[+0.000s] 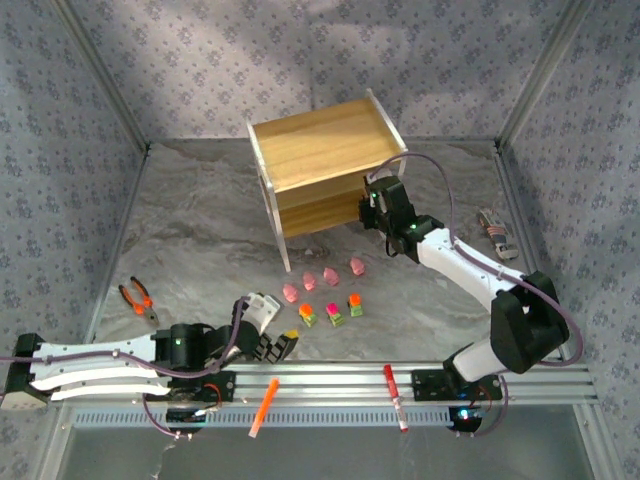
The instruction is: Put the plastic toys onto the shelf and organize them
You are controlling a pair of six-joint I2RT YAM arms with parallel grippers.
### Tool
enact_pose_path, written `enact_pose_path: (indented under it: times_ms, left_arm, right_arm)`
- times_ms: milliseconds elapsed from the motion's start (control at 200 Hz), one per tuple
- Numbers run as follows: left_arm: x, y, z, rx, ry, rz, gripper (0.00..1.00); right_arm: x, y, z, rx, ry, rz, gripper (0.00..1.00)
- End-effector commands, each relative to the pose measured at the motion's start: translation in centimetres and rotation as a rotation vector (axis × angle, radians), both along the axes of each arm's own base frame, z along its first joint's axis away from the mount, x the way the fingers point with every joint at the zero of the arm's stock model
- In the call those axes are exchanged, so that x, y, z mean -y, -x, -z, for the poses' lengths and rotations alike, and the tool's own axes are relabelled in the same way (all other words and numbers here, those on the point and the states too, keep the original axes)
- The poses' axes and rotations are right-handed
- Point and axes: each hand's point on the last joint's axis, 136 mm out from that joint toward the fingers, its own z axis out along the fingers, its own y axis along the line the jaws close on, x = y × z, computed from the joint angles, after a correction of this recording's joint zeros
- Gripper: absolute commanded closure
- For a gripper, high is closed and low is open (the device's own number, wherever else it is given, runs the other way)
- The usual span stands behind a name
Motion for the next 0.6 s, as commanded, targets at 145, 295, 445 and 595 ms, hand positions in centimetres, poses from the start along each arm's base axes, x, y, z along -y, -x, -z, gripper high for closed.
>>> enact_pose_path:
  times_ms: [145, 295, 445, 595]
  left_arm:
    - [-0.1, -0.1, -0.2, 0.017, -0.002, -0.008, 0.01]
    - [-0.1, -0.1, -0.2, 0.017, -0.002, -0.009, 0.01]
    - [-0.2, -0.1, -0.2, 0.017, -0.003, -0.011, 0.01]
    - [-0.2, -0.1, -0.2, 0.017, -0.004, -0.012, 0.01]
  right_arm:
    - [-0.1, -0.3, -0.8, 0.007, -0.004, -0.010, 0.64]
    - [0.1, -0.2, -0.9, 0.005, 0.002, -0.007, 0.62]
    - [0.3, 0.1, -1.6, 0.019, 0.003, -0.007, 0.60]
    - [0.7, 0.6, -2.4, 0.033, 0.001, -0.004, 0.57]
